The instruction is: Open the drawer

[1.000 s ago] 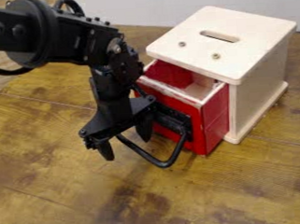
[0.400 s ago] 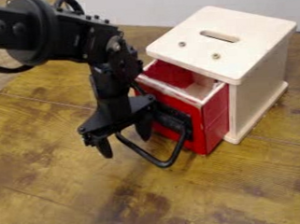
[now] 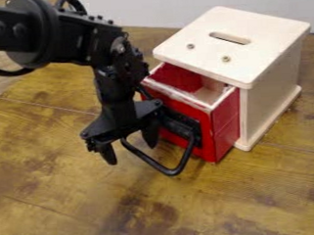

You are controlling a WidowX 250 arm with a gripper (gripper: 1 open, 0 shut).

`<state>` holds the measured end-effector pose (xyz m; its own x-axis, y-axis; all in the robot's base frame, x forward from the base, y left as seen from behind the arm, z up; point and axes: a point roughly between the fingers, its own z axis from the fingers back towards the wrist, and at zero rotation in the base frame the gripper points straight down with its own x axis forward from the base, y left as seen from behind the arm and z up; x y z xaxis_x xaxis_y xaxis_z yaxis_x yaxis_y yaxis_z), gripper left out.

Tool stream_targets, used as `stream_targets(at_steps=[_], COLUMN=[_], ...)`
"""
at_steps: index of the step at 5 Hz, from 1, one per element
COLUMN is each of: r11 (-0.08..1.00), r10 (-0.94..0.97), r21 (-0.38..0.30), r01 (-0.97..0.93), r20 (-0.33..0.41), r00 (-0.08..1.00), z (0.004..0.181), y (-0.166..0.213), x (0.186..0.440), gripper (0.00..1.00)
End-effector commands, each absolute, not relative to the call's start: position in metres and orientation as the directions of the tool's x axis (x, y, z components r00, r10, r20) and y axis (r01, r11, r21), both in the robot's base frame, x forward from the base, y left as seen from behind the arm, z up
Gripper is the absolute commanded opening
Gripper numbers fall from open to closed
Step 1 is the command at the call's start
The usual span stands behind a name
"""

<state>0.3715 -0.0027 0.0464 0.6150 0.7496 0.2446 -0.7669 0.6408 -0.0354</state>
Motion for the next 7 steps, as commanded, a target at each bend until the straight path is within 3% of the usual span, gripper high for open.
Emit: stream_targets(at_steps=[1,3,5,7], r11=[0.599,0.639,0.605,0.628], r10=[0.773,0.738,0.76,0.737], r21=[0.029,0.052,0.075,0.098], r01=[-0.801,-0.768,-0.792,-0.772], r20=[0.24,0.242,0.243,0.245], r00=[0.587,0.63,0.603,0.63], z=[0.016,0.012,0.009,0.007], y=[0.037,0.037,0.038,0.064], x=[0.37,0.367,0.362,0.36], gripper=[1.0,1.0,1.0,1.0])
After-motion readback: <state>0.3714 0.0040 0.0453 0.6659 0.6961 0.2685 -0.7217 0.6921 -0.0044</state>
